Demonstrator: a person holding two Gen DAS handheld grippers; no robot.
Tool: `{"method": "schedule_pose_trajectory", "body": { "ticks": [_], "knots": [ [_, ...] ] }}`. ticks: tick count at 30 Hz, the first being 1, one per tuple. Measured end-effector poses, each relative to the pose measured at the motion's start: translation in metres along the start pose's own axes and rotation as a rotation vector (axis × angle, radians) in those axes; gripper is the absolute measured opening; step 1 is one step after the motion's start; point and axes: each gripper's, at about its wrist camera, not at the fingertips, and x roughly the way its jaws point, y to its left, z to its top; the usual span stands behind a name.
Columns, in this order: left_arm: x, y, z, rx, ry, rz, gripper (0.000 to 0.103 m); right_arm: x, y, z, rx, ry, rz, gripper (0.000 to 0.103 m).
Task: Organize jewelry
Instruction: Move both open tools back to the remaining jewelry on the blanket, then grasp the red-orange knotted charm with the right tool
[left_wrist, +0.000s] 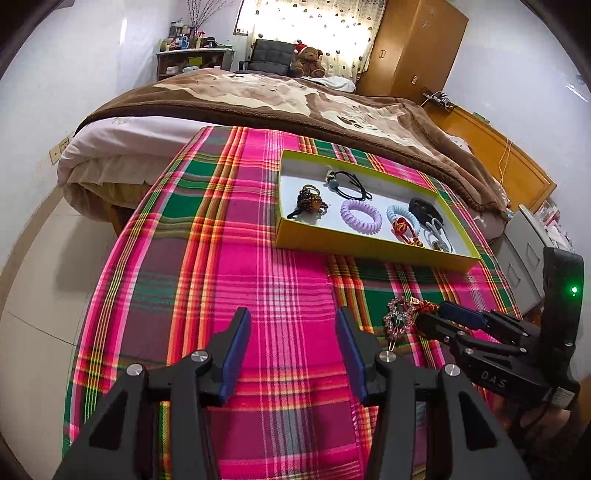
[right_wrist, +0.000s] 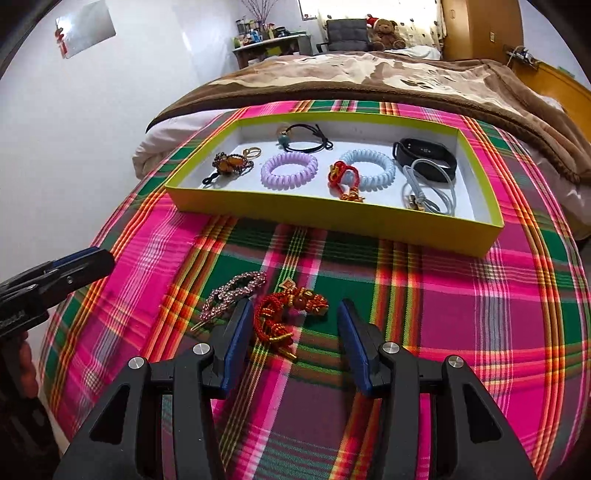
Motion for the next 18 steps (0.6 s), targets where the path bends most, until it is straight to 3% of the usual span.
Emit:
{"method": "schedule_pose_trajectory", "body": {
  "ticks": [11, 14, 15, 18],
  "knots": [
    [-0.004, 0.008, -0.008, -0.016, 0.007, -0.009, 0.049, 0.001, 0.009, -0.004, -0.028, -0.019, -0.08, 0.048],
    [-0.003, 0.004, -0.01, -0.013, 0.012, -0.024, 0.049, -0.001, 0.007, -0.005, -0.014, -0.026, -0.103, 0.037],
    [-0.002, 0.002, -0.011, -0.01, 0.015, -0.027, 0.049, -0.001, 0.006, -0.005, -0.006, -0.028, -0.104, 0.029],
    [0.0, -0.002, -0.013, -0.006, 0.023, -0.036, 0.049, -0.003, -0.001, -0.007, 0.022, -0.033, -0.082, 0.024]
  ]
}}
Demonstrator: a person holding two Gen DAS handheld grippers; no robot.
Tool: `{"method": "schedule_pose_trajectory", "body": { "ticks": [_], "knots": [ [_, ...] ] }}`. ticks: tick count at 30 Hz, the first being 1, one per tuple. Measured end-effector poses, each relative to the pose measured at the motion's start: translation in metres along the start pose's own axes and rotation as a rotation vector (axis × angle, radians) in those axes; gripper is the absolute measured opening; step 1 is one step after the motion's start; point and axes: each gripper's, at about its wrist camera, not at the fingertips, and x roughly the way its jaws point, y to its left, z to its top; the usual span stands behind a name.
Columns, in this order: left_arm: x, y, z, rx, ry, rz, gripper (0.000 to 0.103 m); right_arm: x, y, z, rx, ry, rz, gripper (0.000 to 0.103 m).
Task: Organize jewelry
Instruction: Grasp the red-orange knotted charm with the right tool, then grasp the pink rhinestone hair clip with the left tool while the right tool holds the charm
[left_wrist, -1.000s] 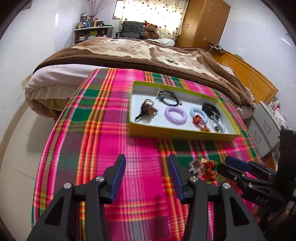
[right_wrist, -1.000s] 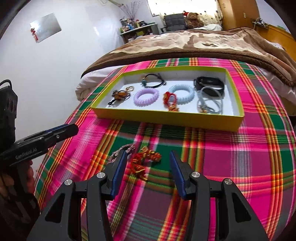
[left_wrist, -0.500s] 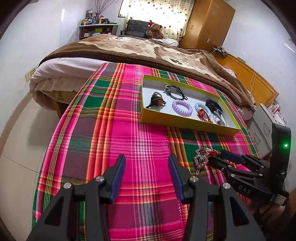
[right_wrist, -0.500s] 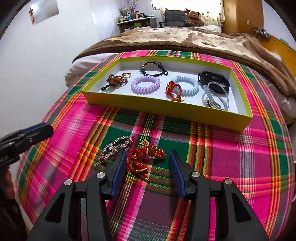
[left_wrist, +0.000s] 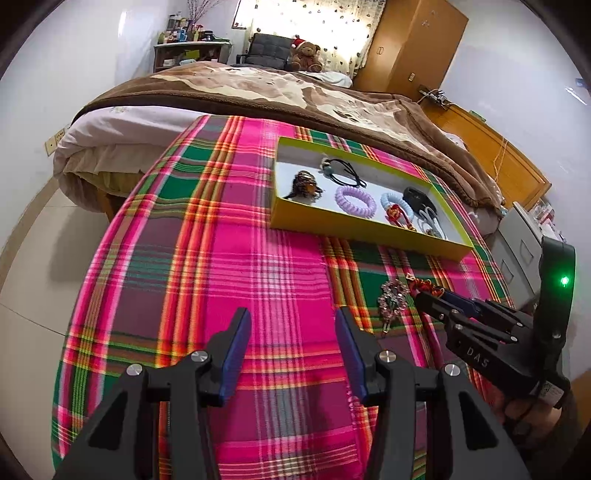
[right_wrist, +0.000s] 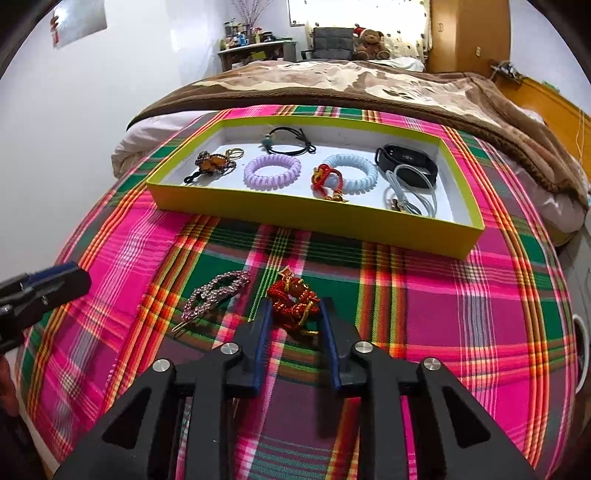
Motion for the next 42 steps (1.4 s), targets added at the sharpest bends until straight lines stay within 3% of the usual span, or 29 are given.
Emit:
{"method": "schedule_pose_trajectory", "body": {
  "ticks": [9, 17, 23, 30, 42],
  "knots": [
    [0.009, -0.018, -0.001, 0.028, 0.024, -0.022, 0.049, -0.012, -0.013, -0.005, 0.063, -0.029, 0.038, 0.022],
    [0.02, -0.037, 0.004, 0.048, 0.036, -0.091, 0.049, -0.031, -0.033, -0.012, 0.124, -0.066, 0.061, 0.022],
    [0.036, -0.057, 0.01, 0.084, 0.067, -0.092, 0.049, -0.042, -0.046, -0.019, 0.15, -0.082, 0.068, 0.022],
    [0.056, -0.074, 0.009, 0.127, 0.103, -0.055, 0.049, -0.049, -0.057, -0.022, 0.167, -0.097, 0.066, 0.022],
    [0.062, -0.093, 0.006, 0.218, 0.089, 0.044, 0.048, -0.05, -0.066, -0.024, 0.187, -0.101, 0.093, 0.022]
  ]
}}
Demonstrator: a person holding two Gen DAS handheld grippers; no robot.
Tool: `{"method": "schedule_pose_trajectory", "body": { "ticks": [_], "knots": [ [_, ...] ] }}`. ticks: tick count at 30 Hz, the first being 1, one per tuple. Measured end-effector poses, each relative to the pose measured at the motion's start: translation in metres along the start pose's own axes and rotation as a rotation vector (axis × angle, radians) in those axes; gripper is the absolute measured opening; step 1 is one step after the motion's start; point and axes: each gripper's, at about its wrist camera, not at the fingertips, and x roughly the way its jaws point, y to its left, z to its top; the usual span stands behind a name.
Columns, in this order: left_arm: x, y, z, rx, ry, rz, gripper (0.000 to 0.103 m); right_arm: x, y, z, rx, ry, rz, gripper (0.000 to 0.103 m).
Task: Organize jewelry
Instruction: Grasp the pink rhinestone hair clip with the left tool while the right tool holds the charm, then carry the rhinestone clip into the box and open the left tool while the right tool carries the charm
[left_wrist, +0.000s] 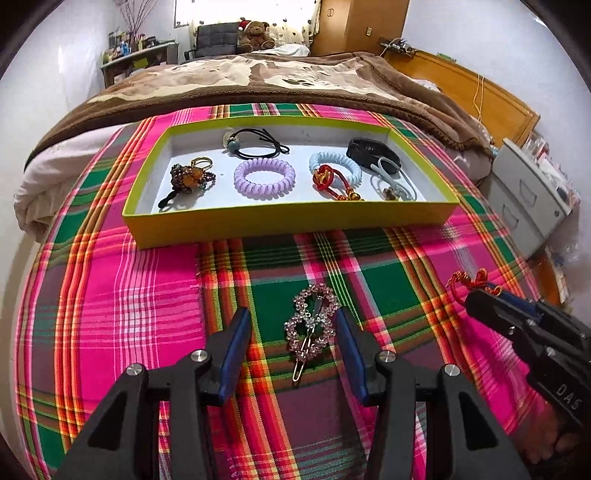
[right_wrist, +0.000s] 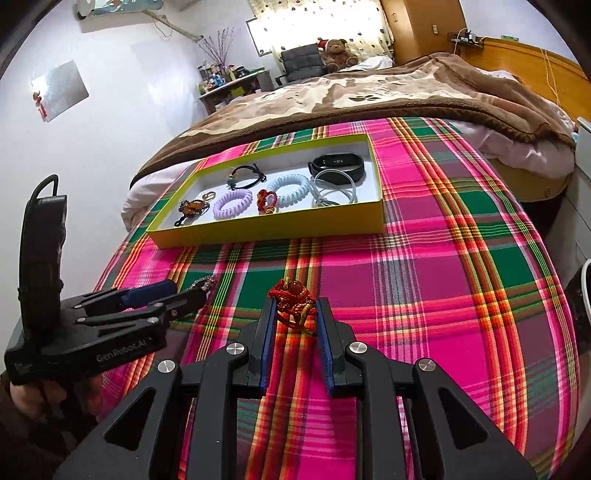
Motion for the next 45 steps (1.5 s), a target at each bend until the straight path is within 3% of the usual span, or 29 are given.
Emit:
{"method": "schedule_pose_trajectory", "body": {
  "ticks": [3, 11, 28, 45],
  "knots": [
    [0.001, -0.007, -0.001, 0.042, -0.002, 0.037, 0.045, 0.0, -0.002, 0.0, 0.006, 0.0, 0.003, 0.022],
    [0.0, -0.004, 0.001, 0.018, -0.002, 0.023, 0.026, 0.0, -0.003, 0.0, 0.008, 0.002, 0.01, 0.022],
    [-0.01, -0.001, -0.002, -0.007, -0.027, 0.021, 0.025, -0.001, -0.003, 0.001, 0.005, -0.008, 0.003, 0.022],
    [-0.041, 0.008, 0.008, -0.018, -0.106, 0.033, 0.025, -0.014, 0.003, 0.014, -0.026, -0.051, -0.011, 0.022]
  ]
}}
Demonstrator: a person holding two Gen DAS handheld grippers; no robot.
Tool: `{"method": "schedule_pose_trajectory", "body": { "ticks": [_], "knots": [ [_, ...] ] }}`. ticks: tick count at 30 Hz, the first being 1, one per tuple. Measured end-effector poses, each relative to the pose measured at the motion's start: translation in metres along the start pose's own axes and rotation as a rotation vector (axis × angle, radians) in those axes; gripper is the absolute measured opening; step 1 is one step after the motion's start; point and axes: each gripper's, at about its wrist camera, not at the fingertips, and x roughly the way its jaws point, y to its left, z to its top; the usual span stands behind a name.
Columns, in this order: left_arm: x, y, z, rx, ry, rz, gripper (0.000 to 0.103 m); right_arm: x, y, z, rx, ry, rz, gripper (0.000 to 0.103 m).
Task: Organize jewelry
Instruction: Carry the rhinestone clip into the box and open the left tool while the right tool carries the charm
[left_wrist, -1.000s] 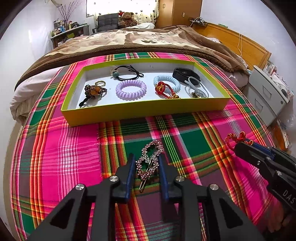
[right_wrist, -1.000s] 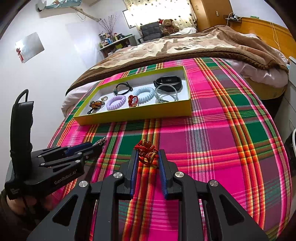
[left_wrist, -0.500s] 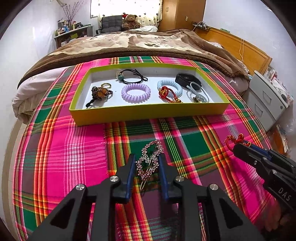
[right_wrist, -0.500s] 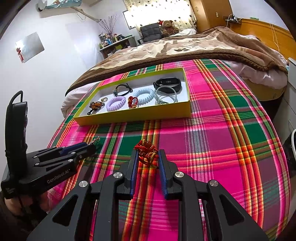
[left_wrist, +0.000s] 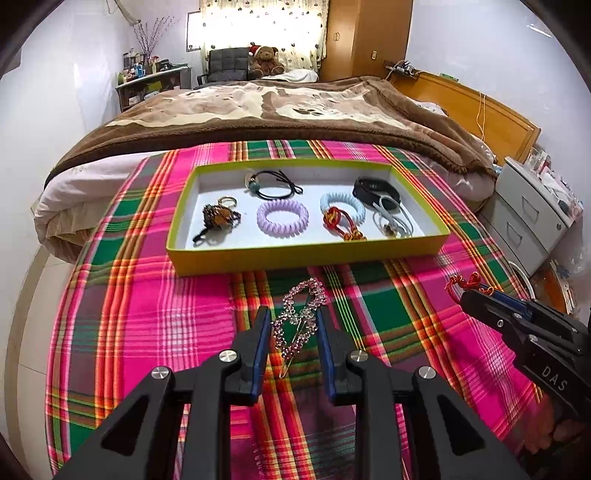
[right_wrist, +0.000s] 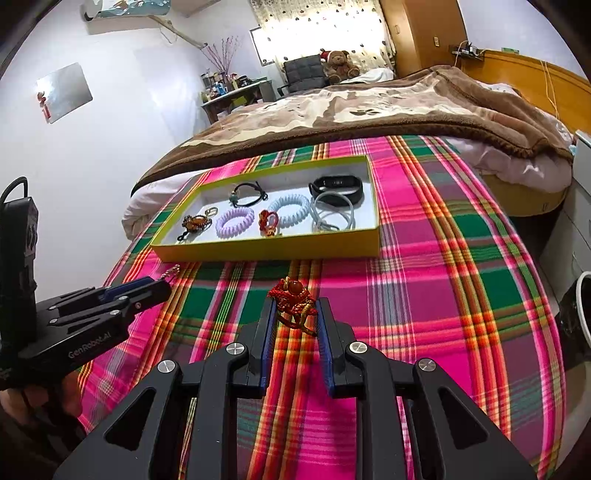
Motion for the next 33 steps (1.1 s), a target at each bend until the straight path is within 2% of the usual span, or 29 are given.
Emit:
{"method": "schedule_pose_trajectory", "body": {
  "ticks": [6, 18, 26, 33],
  "knots": [
    [-0.007, 0.004, 0.008, -0.002, -0.026, 0.005, 0.025, -0.002, 0.004, 0.013, -0.02, -0.022, 0.001, 0.022],
    [-0.004, 0.01, 0.033, 0.007, -0.063, 0.01, 0.026, 0.006, 0.014, 0.06, -0.08, -0.074, 0.002, 0.022],
    [0.004, 0.016, 0.047, 0.013, -0.072, 0.011, 0.026, 0.027, 0.013, 0.083, -0.1, -0.07, 0.016, 0.022],
    [0.02, 0.022, 0.062, -0.012, -0.067, 0.006, 0.026, 0.065, 0.009, 0.111, -0.128, -0.026, 0.014, 0.022]
  ]
}}
